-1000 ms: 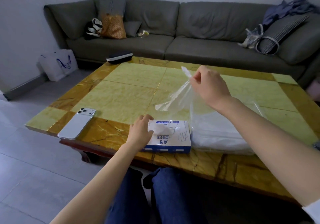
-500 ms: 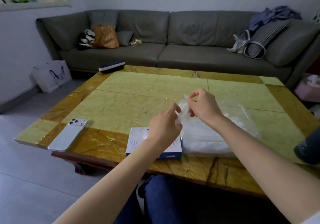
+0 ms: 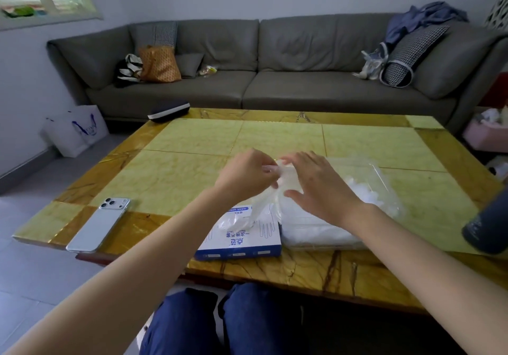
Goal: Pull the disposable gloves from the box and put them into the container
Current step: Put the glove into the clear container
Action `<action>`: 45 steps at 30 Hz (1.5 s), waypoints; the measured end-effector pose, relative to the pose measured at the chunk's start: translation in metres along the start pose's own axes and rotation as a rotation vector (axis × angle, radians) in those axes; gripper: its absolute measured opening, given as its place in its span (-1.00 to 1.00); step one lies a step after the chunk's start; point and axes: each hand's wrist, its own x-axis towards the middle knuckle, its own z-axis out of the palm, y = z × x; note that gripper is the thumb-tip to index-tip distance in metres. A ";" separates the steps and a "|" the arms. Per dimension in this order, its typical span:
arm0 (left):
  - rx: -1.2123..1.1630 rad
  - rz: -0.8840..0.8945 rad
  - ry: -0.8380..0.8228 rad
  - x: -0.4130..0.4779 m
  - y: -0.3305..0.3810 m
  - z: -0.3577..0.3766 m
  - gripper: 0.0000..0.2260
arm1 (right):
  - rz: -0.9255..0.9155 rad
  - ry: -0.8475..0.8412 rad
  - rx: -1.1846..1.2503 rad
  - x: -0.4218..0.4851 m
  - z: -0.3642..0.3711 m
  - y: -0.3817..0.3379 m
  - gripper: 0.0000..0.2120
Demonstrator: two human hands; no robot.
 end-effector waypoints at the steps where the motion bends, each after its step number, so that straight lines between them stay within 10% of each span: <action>1: -0.003 0.003 -0.032 0.002 0.004 -0.002 -0.81 | 0.028 0.035 0.026 0.002 0.001 0.004 -0.51; 6: -0.078 0.030 -0.034 0.015 0.012 -0.012 -0.86 | 0.217 -0.038 0.416 0.006 -0.010 0.029 -0.92; 11: -0.067 -0.012 -0.011 0.032 0.013 -0.008 -0.76 | 0.367 0.048 0.589 0.005 -0.021 0.052 -0.66; 21: -0.135 0.387 0.388 0.054 0.037 0.002 -0.74 | 0.159 0.642 0.125 0.006 -0.058 0.084 -0.88; 26: 0.205 0.494 0.131 0.047 -0.002 0.029 -0.68 | -0.040 0.277 -0.124 -0.032 -0.039 0.087 -0.80; 34: 0.837 0.427 -0.337 0.054 -0.010 0.073 -0.49 | 0.242 -0.575 -0.069 -0.040 0.003 0.091 -0.66; 42: 0.773 0.349 -0.397 0.064 0.005 0.109 -0.61 | 0.474 -0.986 0.310 -0.020 0.005 0.099 -0.56; 45: 0.701 0.241 -0.508 0.066 0.002 0.124 -0.62 | 0.415 -0.666 0.379 -0.018 0.004 0.096 -0.77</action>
